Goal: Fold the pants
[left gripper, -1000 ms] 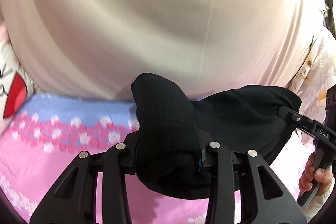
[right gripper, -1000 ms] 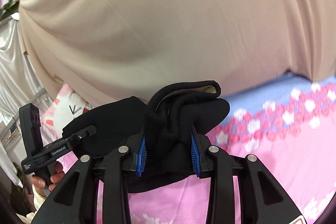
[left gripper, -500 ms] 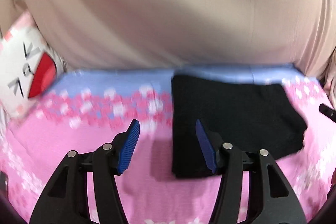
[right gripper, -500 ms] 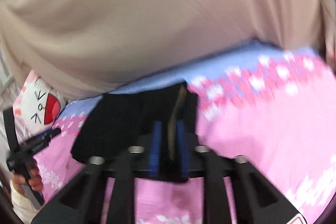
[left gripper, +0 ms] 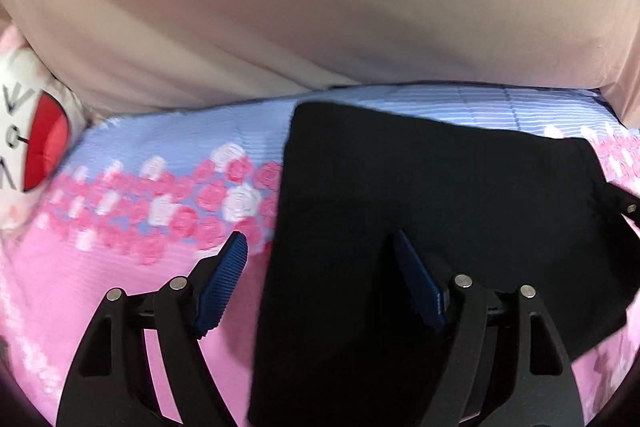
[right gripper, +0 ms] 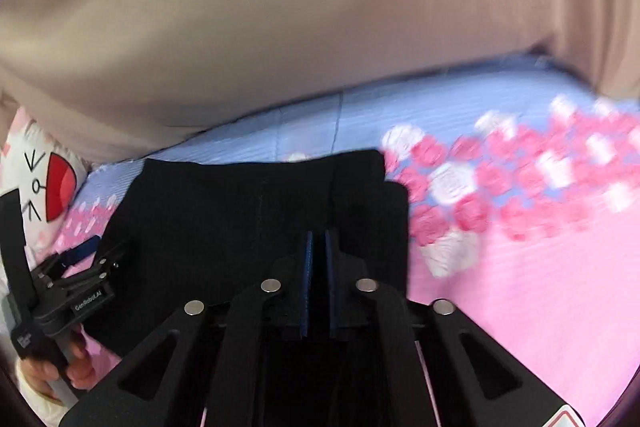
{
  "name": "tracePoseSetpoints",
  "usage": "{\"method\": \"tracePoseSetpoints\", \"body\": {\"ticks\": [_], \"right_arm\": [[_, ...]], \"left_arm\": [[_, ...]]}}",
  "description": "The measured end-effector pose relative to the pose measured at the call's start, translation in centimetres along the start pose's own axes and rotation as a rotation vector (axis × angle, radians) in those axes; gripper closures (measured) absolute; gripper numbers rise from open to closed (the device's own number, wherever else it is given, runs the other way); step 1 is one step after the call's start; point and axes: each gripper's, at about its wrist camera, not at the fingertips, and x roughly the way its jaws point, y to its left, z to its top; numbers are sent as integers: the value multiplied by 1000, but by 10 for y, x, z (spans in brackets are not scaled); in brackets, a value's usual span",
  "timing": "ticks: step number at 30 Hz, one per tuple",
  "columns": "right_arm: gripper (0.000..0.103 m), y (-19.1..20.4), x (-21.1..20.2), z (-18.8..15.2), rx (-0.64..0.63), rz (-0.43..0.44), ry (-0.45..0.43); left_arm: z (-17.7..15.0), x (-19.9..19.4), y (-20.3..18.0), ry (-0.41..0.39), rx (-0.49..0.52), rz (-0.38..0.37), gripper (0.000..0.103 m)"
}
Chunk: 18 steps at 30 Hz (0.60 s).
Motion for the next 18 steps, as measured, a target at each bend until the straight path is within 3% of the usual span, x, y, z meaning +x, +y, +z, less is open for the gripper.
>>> {"method": "tracePoseSetpoints", "body": {"ticks": [8, 13, 18], "right_arm": [[91, 35, -87, -52, -38, -14, -141], [91, 33, -104, -92, -27, -55, -184], [90, 25, -102, -125, -10, -84, -182]], "left_arm": [[-27, -86, -1, -90, -8, -51, 27], [-58, -105, -2, -114, -3, -75, 24], [-93, -111, -5, -147, -4, -50, 18]]}}
